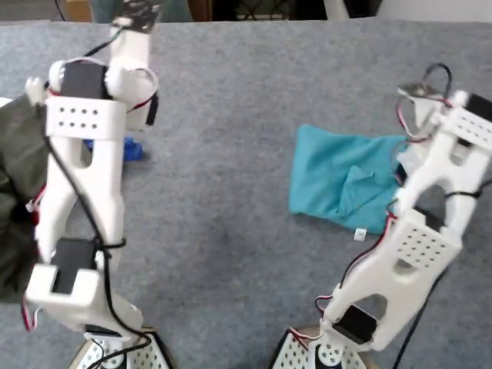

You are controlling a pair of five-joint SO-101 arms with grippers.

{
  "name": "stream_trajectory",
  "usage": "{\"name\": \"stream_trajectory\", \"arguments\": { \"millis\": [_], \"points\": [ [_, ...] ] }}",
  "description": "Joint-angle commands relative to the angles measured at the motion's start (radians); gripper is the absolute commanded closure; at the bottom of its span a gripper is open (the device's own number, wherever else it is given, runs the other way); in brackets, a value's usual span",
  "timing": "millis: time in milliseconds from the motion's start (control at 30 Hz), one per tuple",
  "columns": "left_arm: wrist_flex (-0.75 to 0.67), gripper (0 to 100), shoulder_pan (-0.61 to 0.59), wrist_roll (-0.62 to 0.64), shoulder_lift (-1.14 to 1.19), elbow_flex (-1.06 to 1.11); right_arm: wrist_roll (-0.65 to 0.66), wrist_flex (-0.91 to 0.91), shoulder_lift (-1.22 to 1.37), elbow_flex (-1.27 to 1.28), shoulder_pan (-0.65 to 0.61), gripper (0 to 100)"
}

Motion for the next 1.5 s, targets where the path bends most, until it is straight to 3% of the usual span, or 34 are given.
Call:
{"name": "stream_trajectory", "arguments": {
  "millis": [0, 100, 300, 433, 567, 1033, 1267, 1467],
  "points": [
    [-0.101, 97, -0.044, -0.037, -0.181, 0.216, 0.029, 0.005, -0.021, -0.012, 0.11, 98.3],
    [-0.186, 97, -0.042, -0.072, -0.322, 0.437, -0.021, 0.008, -0.056, -0.062, 0.106, 98.3],
    [-0.397, 97, -0.031, -0.075, -0.578, 0.849, -0.199, -0.014, -0.093, -0.107, -0.221, 98.3],
    [-0.4, 97, -0.042, -0.107, -0.726, 0.984, -0.229, -0.086, -0.051, -0.11, -0.376, 98.3],
    [-0.4, 97, -0.042, -0.117, -0.819, 1.063, -0.23, -0.127, 0.028, -0.111, -0.41, 98.3],
    [-0.394, 97, -0.053, -0.112, -0.879, 1.096, -0.229, 0.008, 0.084, -0.101, -0.269, 98.4],
    [-0.367, 97, -0.143, -0.118, -0.868, 1.041, -0.169, 0.009, 0.018, 0.042, -0.11, 98.4],
    [-0.367, 97, -0.163, -0.118, -0.868, 1.049, -0.091, 0.006, -0.153, 0.237, 0.124, 98.4]
  ]
}}
